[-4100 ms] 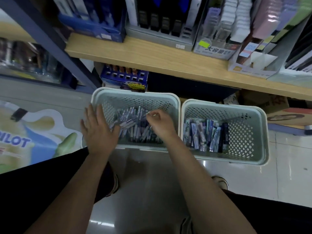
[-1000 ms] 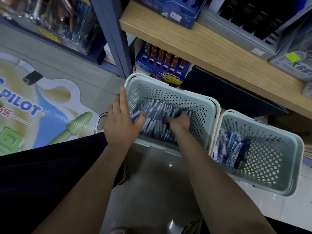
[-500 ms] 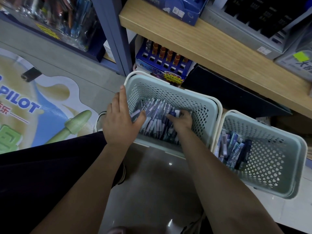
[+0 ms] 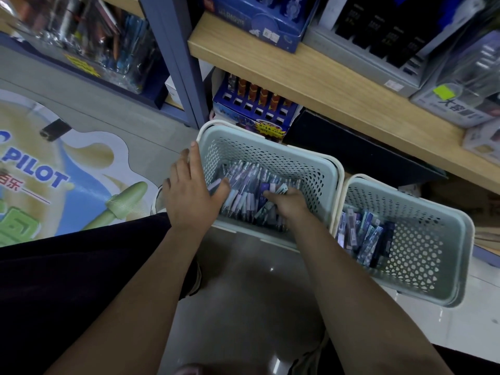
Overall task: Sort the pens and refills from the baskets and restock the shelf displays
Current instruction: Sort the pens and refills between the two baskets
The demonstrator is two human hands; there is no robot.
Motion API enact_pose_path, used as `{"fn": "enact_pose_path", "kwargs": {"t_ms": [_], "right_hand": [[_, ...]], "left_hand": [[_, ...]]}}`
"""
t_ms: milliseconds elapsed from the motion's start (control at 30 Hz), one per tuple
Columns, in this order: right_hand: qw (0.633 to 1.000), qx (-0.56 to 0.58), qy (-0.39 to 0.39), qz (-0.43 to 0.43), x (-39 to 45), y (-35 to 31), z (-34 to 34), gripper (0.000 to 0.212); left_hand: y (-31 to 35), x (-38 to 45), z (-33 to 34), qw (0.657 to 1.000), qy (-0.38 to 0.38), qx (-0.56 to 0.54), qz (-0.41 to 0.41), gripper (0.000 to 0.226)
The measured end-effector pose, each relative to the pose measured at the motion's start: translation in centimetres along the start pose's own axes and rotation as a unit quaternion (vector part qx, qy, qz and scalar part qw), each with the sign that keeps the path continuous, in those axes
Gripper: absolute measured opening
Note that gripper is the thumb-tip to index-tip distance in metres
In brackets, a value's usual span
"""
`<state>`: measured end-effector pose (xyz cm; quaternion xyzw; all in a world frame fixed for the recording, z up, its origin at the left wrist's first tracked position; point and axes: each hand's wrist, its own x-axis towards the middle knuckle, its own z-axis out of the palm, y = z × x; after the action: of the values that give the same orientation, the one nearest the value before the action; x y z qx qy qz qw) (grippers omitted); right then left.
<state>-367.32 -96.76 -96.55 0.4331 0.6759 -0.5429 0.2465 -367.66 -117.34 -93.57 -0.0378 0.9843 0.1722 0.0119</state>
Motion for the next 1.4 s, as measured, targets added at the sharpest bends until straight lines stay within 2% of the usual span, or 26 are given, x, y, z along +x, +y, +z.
{"fn": "enact_pose_path", "kwargs": {"t_ms": [33,100,167,200,233,300,367,467,567,667,767,867,1033,1133,1200,1233,1300,1333,1400], "right_hand": [[1.000,0.010,-0.005,-0.020,-0.5,-0.4,-0.2,0.040],[0.997,0.027,-0.034,-0.059,-1.5,-1.1,-0.6,0.024],[0.991,0.068,-0.058,-0.101,-3.1,-2.2,-1.3,0.010],[0.985,0.104,-0.074,-0.112,-3.8,-2.6,-1.8,0.008],[0.978,0.138,-0.095,-0.127,-4.6,-3.2,-2.3,0.007],[0.958,0.201,-0.136,-0.151,-6.1,-4.0,-3.6,0.010],[0.944,0.244,-0.146,-0.170,-7.0,-4.2,-5.1,0.016],[0.932,0.285,-0.116,-0.189,-7.8,-3.9,-7.0,0.023],[0.944,0.262,-0.081,-0.182,-7.7,-2.9,-8.7,0.029],[0.965,0.166,-0.083,-0.188,-7.7,-2.0,-10.6,0.024],[0.969,0.090,-0.071,-0.220,-7.8,-1.2,-12.5,0.024],[0.961,0.133,-0.067,-0.232,-8.1,-0.6,-14.7,0.018],[0.945,0.181,-0.101,-0.253,-8.3,0.7,-16.7,0.018],[0.942,0.216,-0.100,-0.235,-8.0,1.2,-17.2,0.021],[0.939,0.255,-0.090,-0.215,-7.3,1.8,-17.8,0.021],[0.940,0.260,-0.080,-0.206,-6.8,2.2,-18.2,0.021],[0.953,0.235,-0.051,-0.186,-6.1,3.2,-19.0,0.016],[0.959,0.221,-0.040,-0.173,-5.7,3.8,-19.3,0.015],[0.969,0.205,-0.032,-0.135,-4.8,5.1,-19.6,0.018]], "left_hand": [[0.3,0.0,-0.2,1.000,0.003,0.003,-0.007,0.089],[1.4,-0.1,-0.8,1.000,0.011,-0.019,0.002,0.087],[3.0,-0.1,-1.1,0.996,0.013,-0.064,0.054,0.082],[3.9,0.1,-1.1,0.991,-0.013,-0.109,0.072,0.077],[4.9,0.3,-1.3,0.979,-0.079,-0.176,0.071,0.072],[7.2,0.5,-1.8,0.918,-0.253,-0.303,0.029,0.059],[9.5,0.2,-2.4,0.859,-0.351,-0.374,-0.005,0.039],[12.6,-1.0,-3.0,0.783,-0.408,-0.466,-0.058,0.029],[15.1,-2.2,-2.8,0.752,-0.418,-0.506,-0.064,0.029],[16.9,-3.2,-2.1,0.762,-0.432,-0.482,-0.028,0.041],[18.3,-3.8,-1.8,0.778,-0.453,-0.436,0.006,0.057],[19.6,-4.2,-1.4,0.778,-0.460,-0.427,0.028,0.057],[21.2,-4.8,-0.3,0.823,-0.424,-0.359,0.114,0.049],[21.9,-5.2,0.3,0.826,-0.427,-0.343,0.130,0.052],[21.9,-5.3,0.9,0.839,-0.390,-0.354,0.137,0.060],[21.6,-5.3,1.2,0.866,-0.344,-0.328,0.154,0.064],[20.8,-5.3,1.5,0.926,-0.236,-0.208,0.210,0.071],[20.3,-5.4,1.8,0.937,-0.202,-0.157,0.238,0.075],[19.1,-5.7,2.2,0.936,-0.212,-0.098,0.264,0.087]]}}
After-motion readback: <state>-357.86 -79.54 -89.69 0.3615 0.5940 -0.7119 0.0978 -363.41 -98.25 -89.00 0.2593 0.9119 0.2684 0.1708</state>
